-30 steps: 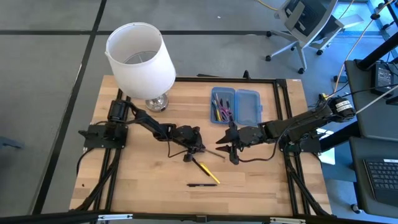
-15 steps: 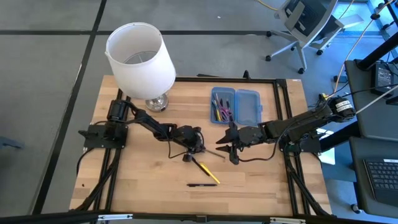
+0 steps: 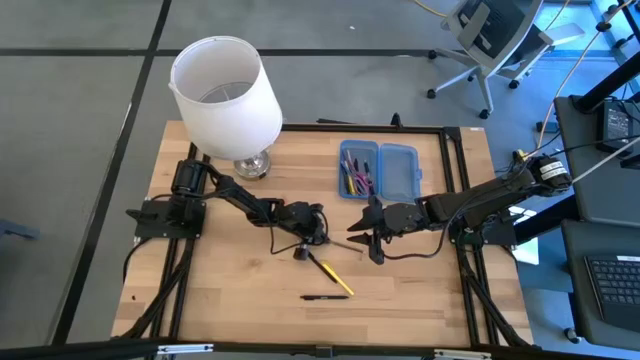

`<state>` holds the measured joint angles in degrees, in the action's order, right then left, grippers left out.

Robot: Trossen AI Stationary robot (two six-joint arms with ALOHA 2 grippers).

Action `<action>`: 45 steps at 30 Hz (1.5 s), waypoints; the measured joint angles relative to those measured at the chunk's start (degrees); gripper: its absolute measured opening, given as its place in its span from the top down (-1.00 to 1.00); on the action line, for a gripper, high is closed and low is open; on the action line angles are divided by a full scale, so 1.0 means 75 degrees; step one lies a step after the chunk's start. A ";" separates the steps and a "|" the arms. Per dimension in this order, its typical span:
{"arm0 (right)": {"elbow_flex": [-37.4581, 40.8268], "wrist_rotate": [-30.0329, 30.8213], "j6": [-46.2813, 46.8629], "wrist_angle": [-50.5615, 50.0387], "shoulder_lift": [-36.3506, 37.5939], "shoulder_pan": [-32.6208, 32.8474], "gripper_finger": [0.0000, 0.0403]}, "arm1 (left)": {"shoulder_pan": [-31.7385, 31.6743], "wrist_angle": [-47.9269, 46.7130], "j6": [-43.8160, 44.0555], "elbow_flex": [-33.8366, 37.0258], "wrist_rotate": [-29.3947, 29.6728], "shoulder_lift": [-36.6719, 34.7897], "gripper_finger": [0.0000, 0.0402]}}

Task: Pick & place school supplies into a supply box
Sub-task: Put the black pencil into the blue supply box

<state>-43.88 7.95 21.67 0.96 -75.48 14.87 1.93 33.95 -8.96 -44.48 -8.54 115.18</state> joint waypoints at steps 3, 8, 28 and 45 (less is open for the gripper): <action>-0.0005 -0.0001 0.0055 -0.0057 0.0267 -0.0001 0.35 | -0.0006 0.0231 0.0209 0.0008 0.0005 0.0010 0.92; -0.0006 -0.0004 0.0016 -0.0053 0.1066 0.0001 0.35 | -0.0009 0.0480 0.0354 0.0014 0.0029 0.0026 0.93; -0.0009 -0.1032 0.1112 -0.1997 0.2372 0.0100 0.35 | -0.0009 0.0652 0.0520 0.0008 0.0223 0.0005 0.94; -0.0009 0.0884 0.1287 -0.3203 0.2947 0.0677 0.35 | -0.0029 0.0601 0.0951 0.0008 0.0414 -0.1082 0.94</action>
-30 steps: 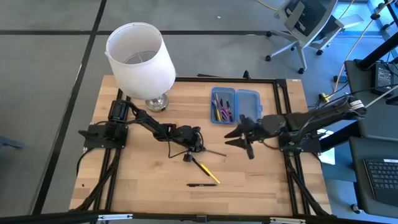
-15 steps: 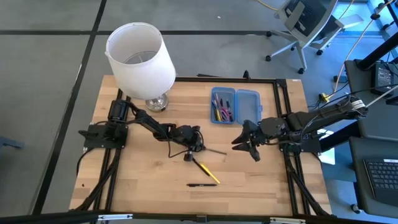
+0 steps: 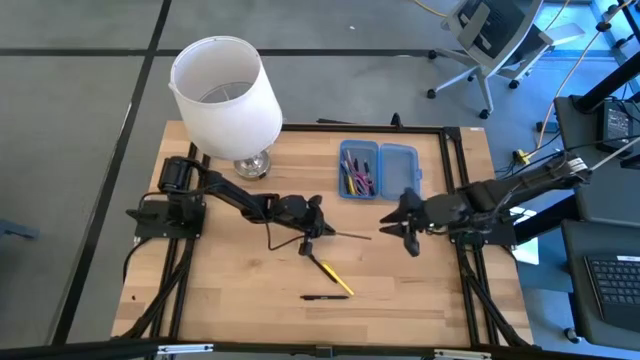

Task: Pick & place school supplies into a supply box
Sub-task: Put the black pencil into the blue supply box

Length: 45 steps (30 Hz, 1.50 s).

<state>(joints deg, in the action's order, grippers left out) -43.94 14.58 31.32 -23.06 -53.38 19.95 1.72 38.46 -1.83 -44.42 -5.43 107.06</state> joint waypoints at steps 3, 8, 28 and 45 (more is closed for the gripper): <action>0.0000 0.0718 -0.0065 -0.0411 0.0368 0.0333 0.35 | -0.0006 0.0041 0.0006 0.0000 0.0051 -0.0342 0.94; 0.0003 0.1431 -0.0428 -0.0733 0.0873 0.1051 0.35 | -0.0006 0.0040 0.0194 0.0000 0.0320 -0.0951 0.94; 0.0003 0.3481 -0.0412 0.0006 -0.0074 0.1829 0.35 | 0.0015 0.0985 0.0772 -0.0012 0.0782 -0.2304 0.94; 0.0003 0.4364 -0.2618 0.4064 -0.1545 0.1004 -0.16 | 0.0015 0.2281 0.0760 -0.0015 0.0702 -0.2304 0.93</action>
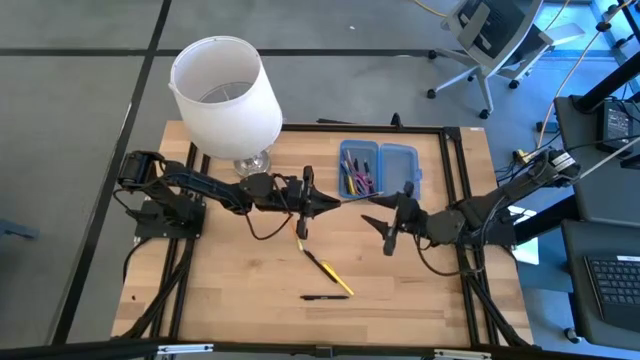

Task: Pick & place school supplies into a supply box
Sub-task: Put the black pencil into the blue supply box

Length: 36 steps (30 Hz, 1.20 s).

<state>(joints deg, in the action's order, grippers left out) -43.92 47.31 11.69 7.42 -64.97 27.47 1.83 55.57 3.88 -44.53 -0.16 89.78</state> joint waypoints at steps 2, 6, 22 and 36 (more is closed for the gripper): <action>0.0003 -0.0183 -0.0375 0.0537 -0.0152 -0.0067 -0.17 | 0.0000 -0.0002 0.0001 0.0000 -0.0003 0.0000 0.93; 0.0003 -0.0581 -0.0760 0.1467 -0.0410 -0.0202 -0.17 | 0.0000 0.0200 -0.0005 0.0000 -0.0275 0.0000 0.93; 0.0003 -0.2631 -0.1421 0.3733 -0.0519 -0.0833 0.02 | 0.0000 0.0799 -0.0014 0.0000 -0.0796 0.0003 0.93; 0.0003 -0.2932 -0.1240 0.3678 -0.0519 -0.1042 0.60 | 0.0000 0.0799 -0.0017 0.0000 -0.0802 0.0003 0.93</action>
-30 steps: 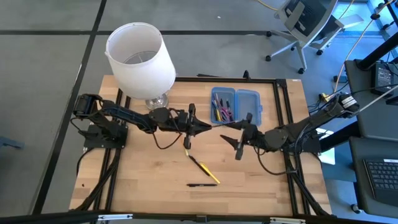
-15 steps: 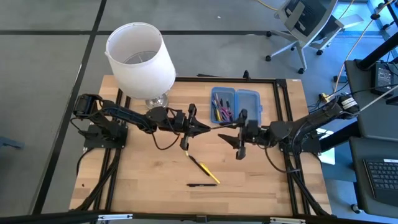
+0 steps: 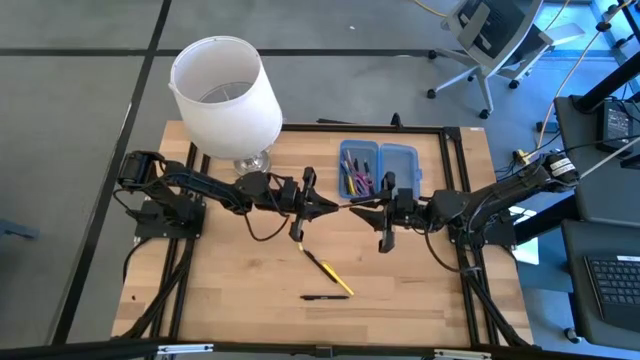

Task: Pick & place school supplies into a supply box
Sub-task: Put the black pencil into the blue supply box

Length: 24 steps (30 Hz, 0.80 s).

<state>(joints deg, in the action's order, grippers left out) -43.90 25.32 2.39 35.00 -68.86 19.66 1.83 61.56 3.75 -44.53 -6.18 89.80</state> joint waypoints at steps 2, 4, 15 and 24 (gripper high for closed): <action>0.0000 0.0003 -0.0122 -0.0011 0.0000 -0.0003 0.70 | 0.0000 -0.0003 -0.0029 0.0000 -0.0017 0.0000 0.93; 0.0000 0.0023 -0.0243 -0.0014 0.0000 -0.0003 0.78 | 0.0003 -0.0003 -0.0241 0.0000 -0.0038 0.0000 0.93; 0.0000 0.0319 -0.0377 -0.0127 0.0000 0.0000 0.82 | 0.0007 -0.0509 -0.0935 0.0000 0.0189 0.0002 0.67; 0.0000 0.1567 -0.0301 -0.1034 0.0000 0.0012 0.84 | -0.0130 -0.1634 -0.0409 0.0000 0.0550 0.0003 0.60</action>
<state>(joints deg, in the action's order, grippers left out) -43.90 37.08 0.13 27.25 -68.86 19.75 0.85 49.31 0.68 -44.53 -2.05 89.82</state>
